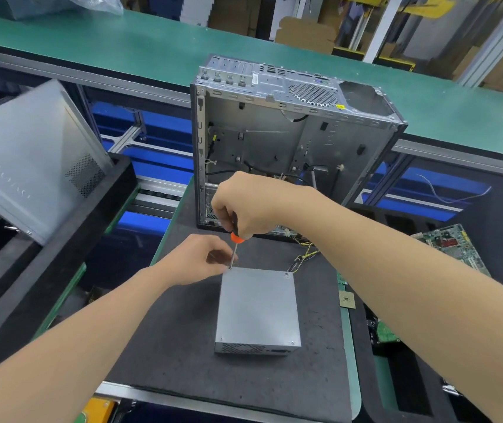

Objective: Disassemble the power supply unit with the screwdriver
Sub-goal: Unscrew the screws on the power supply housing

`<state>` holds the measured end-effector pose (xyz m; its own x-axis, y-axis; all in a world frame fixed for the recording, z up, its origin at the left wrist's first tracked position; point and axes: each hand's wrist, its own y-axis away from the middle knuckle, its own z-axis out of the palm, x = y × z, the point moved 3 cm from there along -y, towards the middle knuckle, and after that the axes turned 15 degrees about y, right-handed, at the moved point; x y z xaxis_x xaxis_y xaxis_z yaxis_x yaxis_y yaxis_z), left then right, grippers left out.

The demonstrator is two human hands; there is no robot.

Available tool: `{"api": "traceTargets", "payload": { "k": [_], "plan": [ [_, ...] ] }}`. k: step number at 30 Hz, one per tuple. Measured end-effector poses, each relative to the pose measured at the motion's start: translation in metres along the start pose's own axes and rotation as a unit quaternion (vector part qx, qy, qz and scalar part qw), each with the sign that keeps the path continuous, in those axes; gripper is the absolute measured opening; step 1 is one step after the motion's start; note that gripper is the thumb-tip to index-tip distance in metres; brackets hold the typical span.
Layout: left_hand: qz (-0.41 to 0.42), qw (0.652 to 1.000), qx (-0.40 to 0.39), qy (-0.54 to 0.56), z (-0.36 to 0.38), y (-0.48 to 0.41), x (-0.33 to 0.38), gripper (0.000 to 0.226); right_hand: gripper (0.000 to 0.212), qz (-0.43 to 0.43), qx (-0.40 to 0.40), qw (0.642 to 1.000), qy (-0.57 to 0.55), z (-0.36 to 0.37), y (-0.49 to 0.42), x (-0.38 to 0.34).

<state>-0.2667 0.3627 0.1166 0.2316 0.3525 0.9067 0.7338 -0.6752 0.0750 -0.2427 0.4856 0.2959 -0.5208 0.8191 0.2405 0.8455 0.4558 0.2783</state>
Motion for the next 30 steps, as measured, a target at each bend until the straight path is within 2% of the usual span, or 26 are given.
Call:
{"api": "traceTargets", "payload": {
  "k": [4, 10, 18, 24, 30],
  "plan": [
    [-0.01, 0.998, 0.028, -0.058, 0.005, 0.002, -0.003, 0.006, 0.019, -0.012, -0.003, 1.0, -0.01, -0.001, 0.002, -0.002],
    [0.033, 0.993, 0.012, -0.109, 0.007, 0.003, 0.0, 0.014, 0.016, 0.004, 0.0, 1.0, -0.018, -0.007, 0.006, 0.001],
    [0.008, 0.986, 0.002, -0.169, 0.007, 0.0, -0.005, 0.013, 0.014, 0.034, 0.008, 0.999, -0.029, -0.013, 0.013, 0.012],
    [-0.061, 0.978, 0.109, -0.167, -0.017, 0.01, -0.038, 0.006, 0.012, 0.074, 0.035, 0.994, -0.067, -0.003, 0.008, 0.012],
    [-0.132, 0.968, 0.159, -0.139, -0.012, 0.023, -0.073, 0.007, 0.013, 0.087, 0.028, 0.992, -0.089, 0.017, 0.0, 0.006]
  ]
}}
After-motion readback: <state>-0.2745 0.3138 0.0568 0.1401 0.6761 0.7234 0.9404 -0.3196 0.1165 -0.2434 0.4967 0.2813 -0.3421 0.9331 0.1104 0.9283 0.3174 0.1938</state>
